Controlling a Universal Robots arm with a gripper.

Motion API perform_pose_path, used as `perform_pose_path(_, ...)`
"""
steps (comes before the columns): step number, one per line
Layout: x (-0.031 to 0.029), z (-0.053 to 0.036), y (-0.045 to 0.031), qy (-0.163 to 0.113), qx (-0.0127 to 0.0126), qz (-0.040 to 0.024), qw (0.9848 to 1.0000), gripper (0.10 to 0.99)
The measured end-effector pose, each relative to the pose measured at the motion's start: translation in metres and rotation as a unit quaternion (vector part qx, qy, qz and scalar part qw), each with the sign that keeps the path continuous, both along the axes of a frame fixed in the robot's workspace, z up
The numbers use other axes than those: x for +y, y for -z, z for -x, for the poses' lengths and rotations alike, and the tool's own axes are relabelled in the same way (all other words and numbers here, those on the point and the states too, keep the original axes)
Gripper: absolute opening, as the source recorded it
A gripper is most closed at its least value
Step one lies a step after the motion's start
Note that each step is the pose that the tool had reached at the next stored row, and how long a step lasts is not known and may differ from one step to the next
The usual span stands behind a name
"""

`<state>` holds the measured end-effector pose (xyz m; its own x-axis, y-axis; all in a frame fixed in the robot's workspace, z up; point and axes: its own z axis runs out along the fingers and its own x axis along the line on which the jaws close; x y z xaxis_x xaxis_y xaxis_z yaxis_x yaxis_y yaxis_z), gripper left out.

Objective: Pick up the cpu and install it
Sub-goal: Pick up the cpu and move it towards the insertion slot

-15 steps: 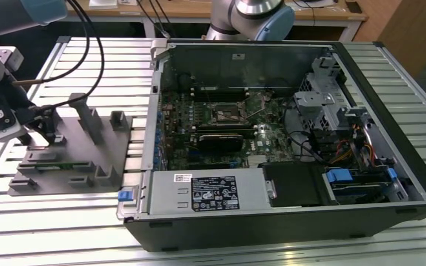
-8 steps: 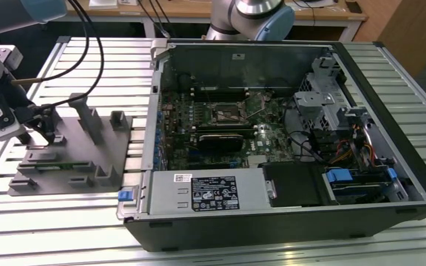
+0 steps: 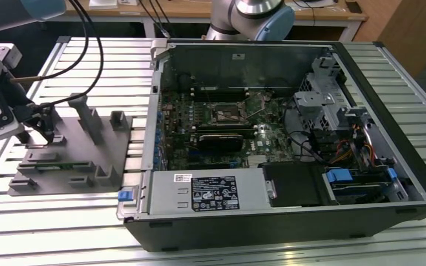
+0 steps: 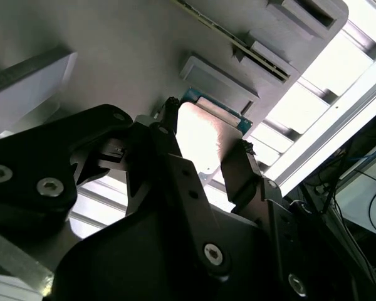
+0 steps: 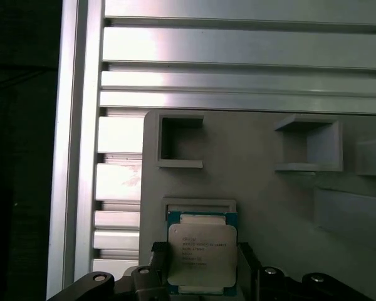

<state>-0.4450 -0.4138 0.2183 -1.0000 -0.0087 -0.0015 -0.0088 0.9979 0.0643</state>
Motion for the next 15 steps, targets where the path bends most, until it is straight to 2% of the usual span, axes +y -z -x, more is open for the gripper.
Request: perform_pose_path(15,0.0004,0.0000,-0.0062,0.000,0.0001,0.0001,1.0000,0.529)
